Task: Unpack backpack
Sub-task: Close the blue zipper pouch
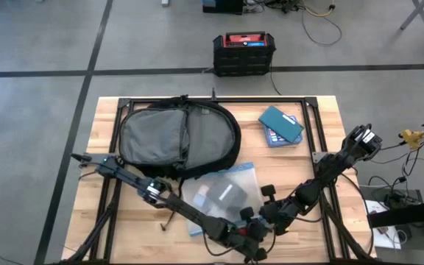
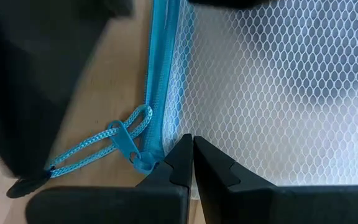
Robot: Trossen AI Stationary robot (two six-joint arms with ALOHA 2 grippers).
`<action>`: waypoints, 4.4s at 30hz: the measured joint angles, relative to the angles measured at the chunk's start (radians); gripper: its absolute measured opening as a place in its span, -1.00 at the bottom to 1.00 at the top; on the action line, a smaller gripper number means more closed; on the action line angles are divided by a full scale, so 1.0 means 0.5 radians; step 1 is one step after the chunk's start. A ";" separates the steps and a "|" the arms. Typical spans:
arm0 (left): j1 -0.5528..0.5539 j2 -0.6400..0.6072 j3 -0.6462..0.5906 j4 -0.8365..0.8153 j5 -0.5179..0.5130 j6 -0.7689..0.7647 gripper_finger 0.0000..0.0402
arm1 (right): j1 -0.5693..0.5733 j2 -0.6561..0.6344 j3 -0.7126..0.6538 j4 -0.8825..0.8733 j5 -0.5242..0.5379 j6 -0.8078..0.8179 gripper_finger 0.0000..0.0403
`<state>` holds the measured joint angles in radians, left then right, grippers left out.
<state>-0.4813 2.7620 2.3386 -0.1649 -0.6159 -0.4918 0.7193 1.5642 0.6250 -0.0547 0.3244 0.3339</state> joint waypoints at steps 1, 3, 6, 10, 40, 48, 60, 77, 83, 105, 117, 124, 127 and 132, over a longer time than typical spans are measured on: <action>0.008 0.015 0.001 -0.019 -0.001 -0.032 -1.00 | 0.000 0.000 0.000 0.001 0.001 0.012 -1.00; 0.017 0.028 0.004 -0.067 -0.013 -0.093 -1.00 | 0.000 -0.001 0.000 0.004 0.002 0.017 -1.00; 0.020 0.006 0.008 -0.202 0.035 -0.156 -1.00 | 0.000 -0.001 0.000 0.003 0.005 0.020 -1.00; 0.003 -0.082 0.013 -0.479 0.207 -0.245 -1.00 | 0.000 -0.002 0.000 -0.001 -0.007 0.013 -1.00; -0.123 -0.214 0.000 -0.820 0.185 -0.355 -1.00 | 0.060 -0.246 0.001 -0.134 -0.056 0.047 -1.00; -0.112 -0.176 0.000 -0.785 0.162 -0.357 -1.00 | 0.140 -0.240 -0.006 -0.017 -0.050 0.093 -1.00; -0.108 -0.161 -0.020 -0.759 0.201 -0.377 -1.00 | 0.132 -0.028 -0.007 0.074 -0.071 0.114 -1.00; -0.159 -0.180 -0.150 -0.786 0.173 -0.572 -1.00 | 0.216 -0.101 -0.011 -0.127 -0.122 0.250 -1.00; -0.186 -0.185 -0.154 -0.789 0.169 -0.606 -1.00 | 0.215 -0.105 -0.012 -0.137 -0.123 0.245 -1.00; -0.338 -0.420 -0.167 -1.976 0.380 -1.159 -1.00 | 0.236 -0.108 -0.016 -0.219 -0.151 0.279 -1.00; -0.333 -0.442 -0.172 -1.607 0.113 -0.987 -1.00 | 0.250 -0.276 -0.022 -0.269 -0.170 0.228 -1.00; -0.223 -0.458 -0.163 -1.177 0.165 -0.662 -1.00 | 0.241 -0.278 0.017 -0.238 -0.137 0.197 -1.00; -0.169 -0.458 -0.162 -1.071 0.179 -0.551 -1.00 | 0.241 -0.278 0.056 -0.264 -0.129 0.185 -1.00; -0.122 -0.458 -0.205 -1.034 0.225 -0.500 -1.00 | 0.242 -0.279 0.156 -0.437 -0.125 0.170 -1.00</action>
<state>-0.5423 2.5328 2.2364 -0.6819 -0.5033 -0.7418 0.8402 1.4245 0.7028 -0.2734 0.2619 0.4191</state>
